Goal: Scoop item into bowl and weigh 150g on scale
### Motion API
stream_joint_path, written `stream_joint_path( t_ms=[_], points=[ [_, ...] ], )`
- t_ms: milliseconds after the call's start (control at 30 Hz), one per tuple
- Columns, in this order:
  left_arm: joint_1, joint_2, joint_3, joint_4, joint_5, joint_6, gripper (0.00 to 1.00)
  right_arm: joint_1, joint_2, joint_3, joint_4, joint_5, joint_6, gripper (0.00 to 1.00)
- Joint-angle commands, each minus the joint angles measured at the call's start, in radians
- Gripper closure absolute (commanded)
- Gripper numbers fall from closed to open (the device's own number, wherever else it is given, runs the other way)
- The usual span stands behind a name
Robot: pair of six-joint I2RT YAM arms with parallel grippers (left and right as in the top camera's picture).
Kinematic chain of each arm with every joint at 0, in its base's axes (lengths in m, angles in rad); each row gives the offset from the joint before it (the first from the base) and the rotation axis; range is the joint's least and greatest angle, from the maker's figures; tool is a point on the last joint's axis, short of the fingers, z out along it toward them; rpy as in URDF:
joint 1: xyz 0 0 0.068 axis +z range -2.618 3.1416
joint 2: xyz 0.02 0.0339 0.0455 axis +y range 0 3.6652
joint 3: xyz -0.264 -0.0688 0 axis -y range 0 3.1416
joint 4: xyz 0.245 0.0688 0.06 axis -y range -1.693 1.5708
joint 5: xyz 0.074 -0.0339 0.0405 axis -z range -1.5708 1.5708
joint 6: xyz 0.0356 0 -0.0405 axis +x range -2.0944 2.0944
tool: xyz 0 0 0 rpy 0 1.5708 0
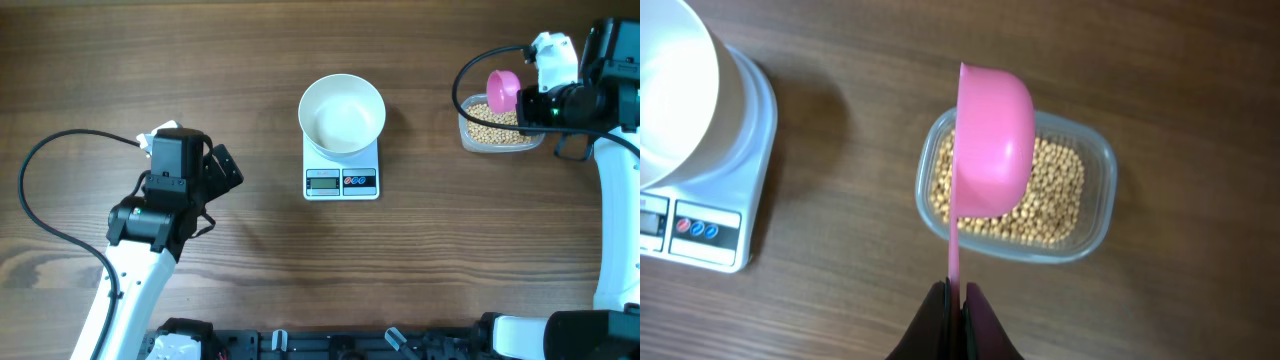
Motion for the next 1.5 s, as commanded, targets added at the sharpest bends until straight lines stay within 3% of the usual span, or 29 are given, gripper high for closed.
stream_joint_path(
  t_ms=[0,267,433,533,700,800,867,1000,1167,1467],
  points=[
    [0.007,0.004,0.001,0.008,-0.013,0.001,0.00,-0.003,0.002,-0.008,0.030,-0.024,-0.017,0.96],
    [0.007,-0.012,0.001,0.212,-0.001,-0.003,0.00,-0.003,-0.005,-0.006,0.103,-0.027,0.026,0.96],
    [0.007,-0.059,0.001,0.188,0.098,0.006,0.00,-0.003,-0.076,-0.005,0.103,-0.028,0.146,0.96],
    [0.007,-0.085,0.001,0.188,0.203,0.093,0.00,-0.003,-0.127,-0.005,0.099,-0.028,0.196,0.96],
    [-0.008,-0.086,0.001,0.093,0.550,0.265,0.00,-0.003,-0.259,-0.005,0.045,-0.028,0.249,0.96],
    [-0.073,-0.032,0.001,-0.054,0.563,0.266,0.00,-0.003,-0.309,-0.005,0.014,-0.029,0.270,0.96],
    [-0.113,0.003,0.001,-0.057,0.578,0.243,0.00,-0.003,-0.318,-0.005,0.006,-0.028,0.270,0.96],
    [-0.160,0.055,0.001,0.082,0.605,0.096,0.00,-0.003,-0.297,-0.005,0.018,-0.028,0.267,0.96],
    [-0.164,0.094,0.001,0.378,0.669,0.099,0.00,-0.003,-0.214,-0.005,0.016,-0.028,0.237,0.96],
    [-0.259,0.330,0.015,0.458,0.665,0.102,0.00,-0.003,-0.130,-0.005,0.020,-0.118,0.111,0.96]
  ],
)
